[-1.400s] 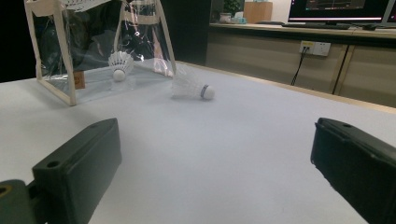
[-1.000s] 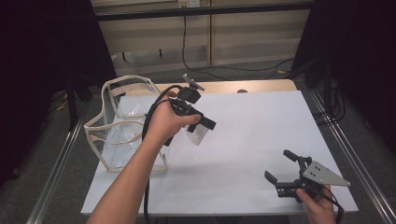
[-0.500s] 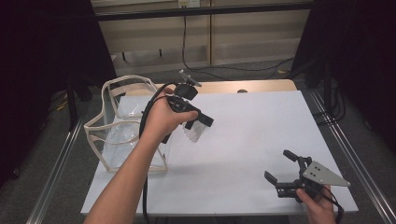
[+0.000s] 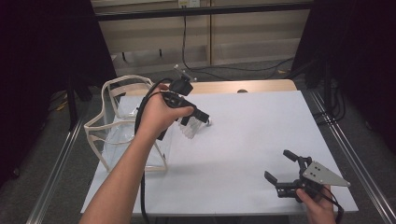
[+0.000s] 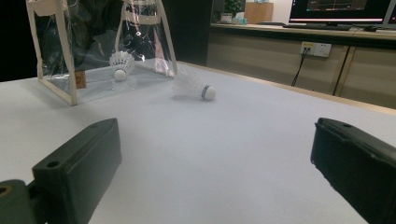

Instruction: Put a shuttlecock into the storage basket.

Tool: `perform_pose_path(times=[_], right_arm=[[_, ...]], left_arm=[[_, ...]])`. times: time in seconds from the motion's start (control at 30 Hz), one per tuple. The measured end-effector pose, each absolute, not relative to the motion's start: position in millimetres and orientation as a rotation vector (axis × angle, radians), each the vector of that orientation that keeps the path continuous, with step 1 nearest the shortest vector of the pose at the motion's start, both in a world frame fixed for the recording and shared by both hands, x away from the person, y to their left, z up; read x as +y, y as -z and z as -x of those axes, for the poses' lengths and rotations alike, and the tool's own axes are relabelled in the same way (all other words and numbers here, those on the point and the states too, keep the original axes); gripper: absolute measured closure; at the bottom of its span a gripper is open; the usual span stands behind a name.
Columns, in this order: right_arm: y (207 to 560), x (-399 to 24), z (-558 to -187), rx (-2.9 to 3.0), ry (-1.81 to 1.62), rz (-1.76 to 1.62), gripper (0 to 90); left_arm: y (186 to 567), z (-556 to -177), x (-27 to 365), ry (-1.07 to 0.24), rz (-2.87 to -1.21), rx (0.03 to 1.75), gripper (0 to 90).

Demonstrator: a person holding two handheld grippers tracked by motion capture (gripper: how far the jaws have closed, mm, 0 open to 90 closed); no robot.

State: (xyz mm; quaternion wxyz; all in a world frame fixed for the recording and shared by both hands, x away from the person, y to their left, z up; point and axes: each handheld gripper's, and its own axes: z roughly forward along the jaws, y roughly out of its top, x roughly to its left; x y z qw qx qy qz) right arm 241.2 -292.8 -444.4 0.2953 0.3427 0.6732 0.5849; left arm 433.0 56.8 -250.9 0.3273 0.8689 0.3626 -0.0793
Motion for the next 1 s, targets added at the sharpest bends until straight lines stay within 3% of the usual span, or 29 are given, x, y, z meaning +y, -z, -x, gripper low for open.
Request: perform_pose_path(times=[1.0], right_arm=[[444, -293, -241, 1.79, -1.554, -0.912, 1.4]], left_arm=[[232, -443, 70, 0.168, -2.243, 0.999, 65.5]])
